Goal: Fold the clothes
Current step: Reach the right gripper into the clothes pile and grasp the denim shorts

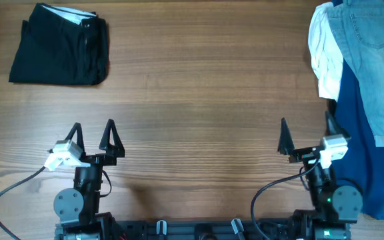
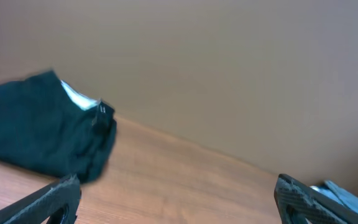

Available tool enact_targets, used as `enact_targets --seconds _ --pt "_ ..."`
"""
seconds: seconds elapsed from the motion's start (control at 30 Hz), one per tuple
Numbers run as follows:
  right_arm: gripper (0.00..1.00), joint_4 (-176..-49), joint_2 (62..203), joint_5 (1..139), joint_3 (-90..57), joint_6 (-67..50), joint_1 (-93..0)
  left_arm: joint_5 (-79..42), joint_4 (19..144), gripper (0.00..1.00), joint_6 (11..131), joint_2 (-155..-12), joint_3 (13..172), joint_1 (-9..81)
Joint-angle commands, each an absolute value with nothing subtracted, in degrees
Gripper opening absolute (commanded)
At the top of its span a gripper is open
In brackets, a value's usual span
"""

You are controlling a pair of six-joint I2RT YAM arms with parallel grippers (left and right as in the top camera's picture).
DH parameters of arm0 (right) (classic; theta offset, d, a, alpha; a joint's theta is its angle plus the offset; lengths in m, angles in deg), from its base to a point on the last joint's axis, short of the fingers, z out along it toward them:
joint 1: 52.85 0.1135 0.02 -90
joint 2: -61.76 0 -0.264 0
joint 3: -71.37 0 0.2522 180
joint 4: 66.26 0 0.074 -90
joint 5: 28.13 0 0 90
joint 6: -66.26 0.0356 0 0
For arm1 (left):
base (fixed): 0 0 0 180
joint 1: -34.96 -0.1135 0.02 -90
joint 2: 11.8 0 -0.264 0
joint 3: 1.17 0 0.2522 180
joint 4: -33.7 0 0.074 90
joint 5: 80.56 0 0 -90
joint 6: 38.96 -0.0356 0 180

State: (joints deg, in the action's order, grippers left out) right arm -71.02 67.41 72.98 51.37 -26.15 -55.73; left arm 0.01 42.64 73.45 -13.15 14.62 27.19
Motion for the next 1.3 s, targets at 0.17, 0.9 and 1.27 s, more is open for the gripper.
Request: enact_targets --seconds 0.17,0.9,1.27 --pt "1.0 -70.45 102.29 76.92 20.69 -25.23 -55.49 -4.97 51.76 1.0 73.71 -37.74 41.76 27.24" --pt "0.93 -93.32 176.87 69.09 -37.61 -42.63 -70.77 -8.12 88.39 1.0 62.35 -103.11 96.17 30.73" --pt "0.78 -86.04 191.12 73.49 -37.61 -41.71 -79.95 -8.08 88.41 1.0 62.35 -103.11 96.17 32.15"
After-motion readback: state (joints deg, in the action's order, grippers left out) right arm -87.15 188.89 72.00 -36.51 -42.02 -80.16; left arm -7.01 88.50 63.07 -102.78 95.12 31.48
